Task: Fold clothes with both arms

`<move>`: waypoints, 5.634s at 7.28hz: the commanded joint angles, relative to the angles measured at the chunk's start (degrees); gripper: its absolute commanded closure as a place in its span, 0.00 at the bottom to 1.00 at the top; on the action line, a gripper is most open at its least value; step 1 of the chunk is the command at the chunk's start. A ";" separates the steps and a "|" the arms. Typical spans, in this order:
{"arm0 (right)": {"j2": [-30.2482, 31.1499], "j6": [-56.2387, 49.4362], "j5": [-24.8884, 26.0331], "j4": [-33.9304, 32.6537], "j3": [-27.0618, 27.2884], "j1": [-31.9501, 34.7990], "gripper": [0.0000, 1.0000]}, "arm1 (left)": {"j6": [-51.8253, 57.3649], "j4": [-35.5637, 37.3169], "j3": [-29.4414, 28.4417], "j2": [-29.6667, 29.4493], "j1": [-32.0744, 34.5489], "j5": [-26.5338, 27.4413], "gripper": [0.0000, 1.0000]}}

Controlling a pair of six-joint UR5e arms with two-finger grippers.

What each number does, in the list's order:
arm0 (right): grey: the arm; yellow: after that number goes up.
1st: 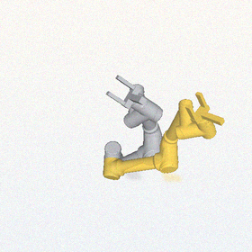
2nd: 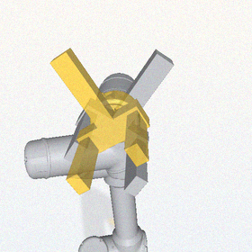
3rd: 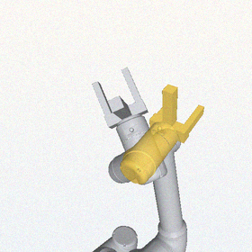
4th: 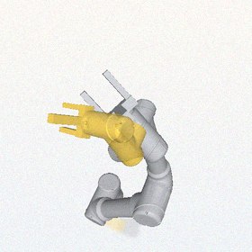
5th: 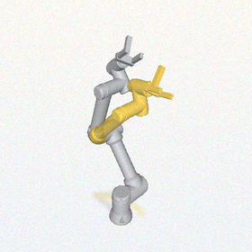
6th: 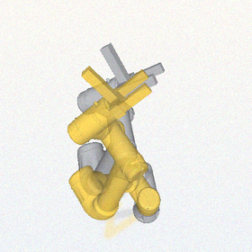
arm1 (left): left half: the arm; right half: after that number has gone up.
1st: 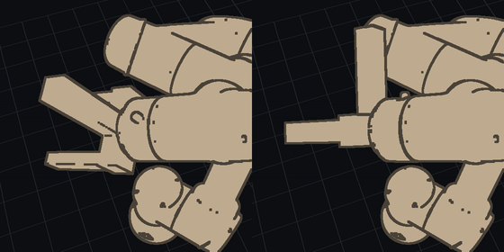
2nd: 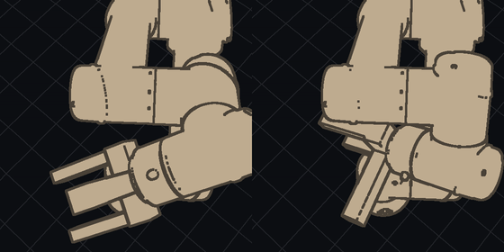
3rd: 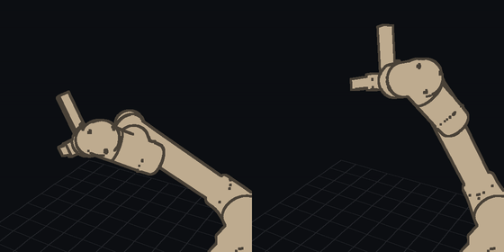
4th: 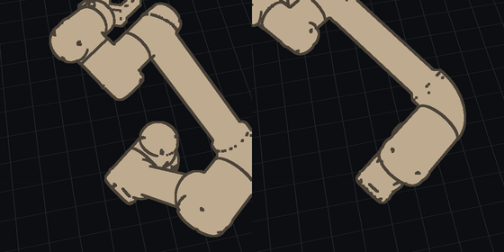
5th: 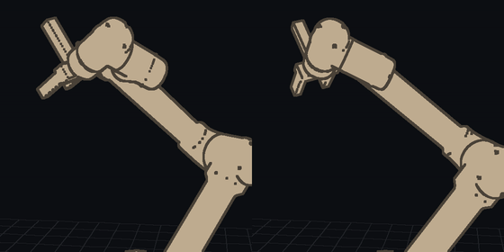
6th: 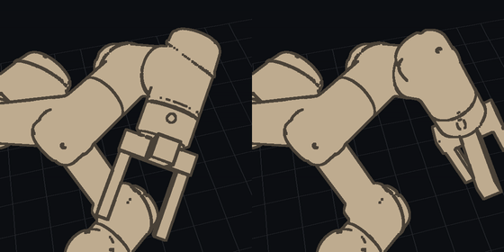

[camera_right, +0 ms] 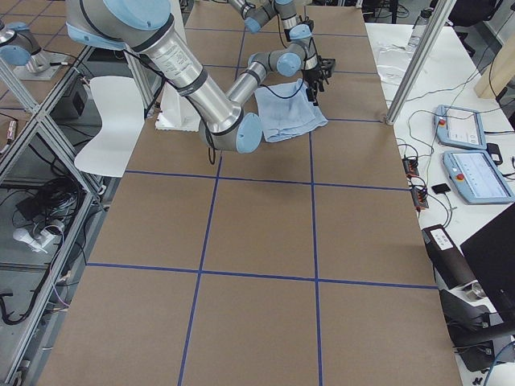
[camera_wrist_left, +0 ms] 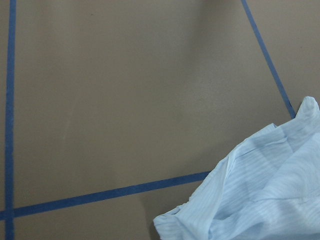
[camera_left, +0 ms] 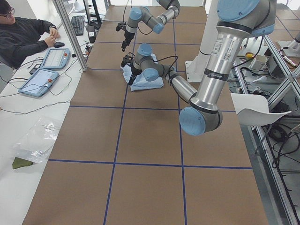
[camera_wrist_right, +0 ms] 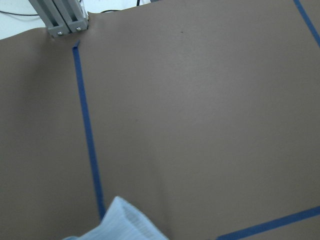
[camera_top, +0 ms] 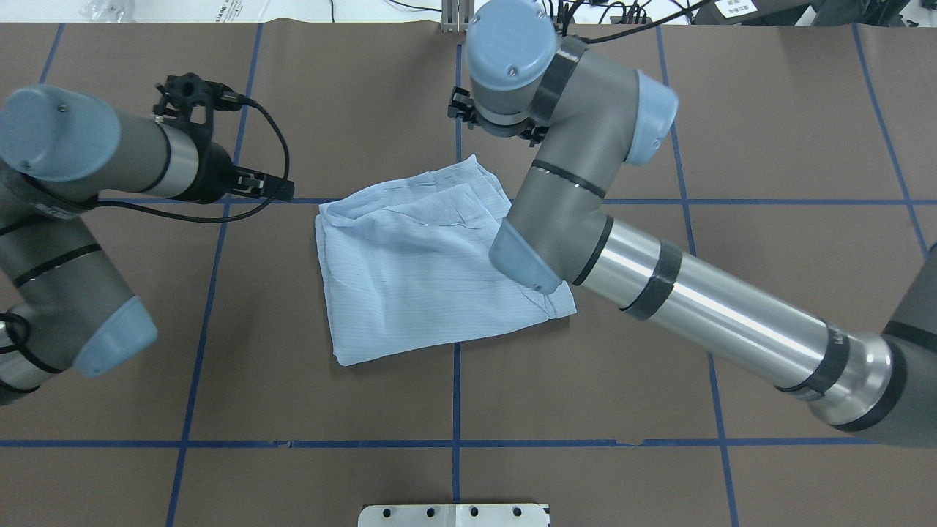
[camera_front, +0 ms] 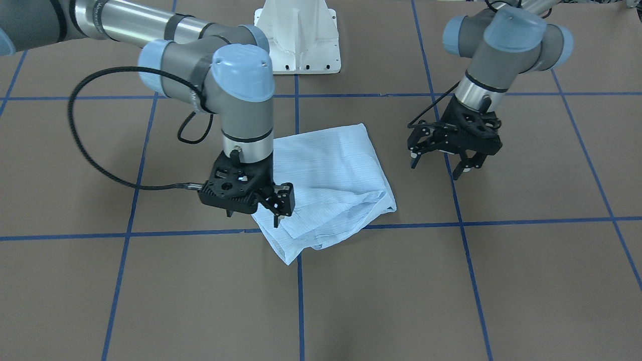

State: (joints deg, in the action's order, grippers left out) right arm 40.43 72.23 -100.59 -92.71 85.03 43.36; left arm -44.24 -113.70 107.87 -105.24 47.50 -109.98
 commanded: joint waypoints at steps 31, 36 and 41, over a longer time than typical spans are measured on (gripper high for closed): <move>55.45 -75.83 -34.24 4.91 11.92 46.55 0.00 | 46.53 13.06 -6.01 28.77 41.45 -23.88 0.00; 55.45 -76.09 -34.24 5.17 12.09 46.55 0.00 | 46.44 13.06 -6.01 29.04 41.45 -23.88 0.00; 55.37 -76.62 -34.33 5.17 12.35 46.55 0.00 | 46.44 13.06 -6.01 29.30 41.45 -24.14 0.00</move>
State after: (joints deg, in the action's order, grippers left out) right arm 95.80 -4.30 -134.88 -87.53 97.31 89.91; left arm 2.20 -100.63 101.90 -75.97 88.95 -133.96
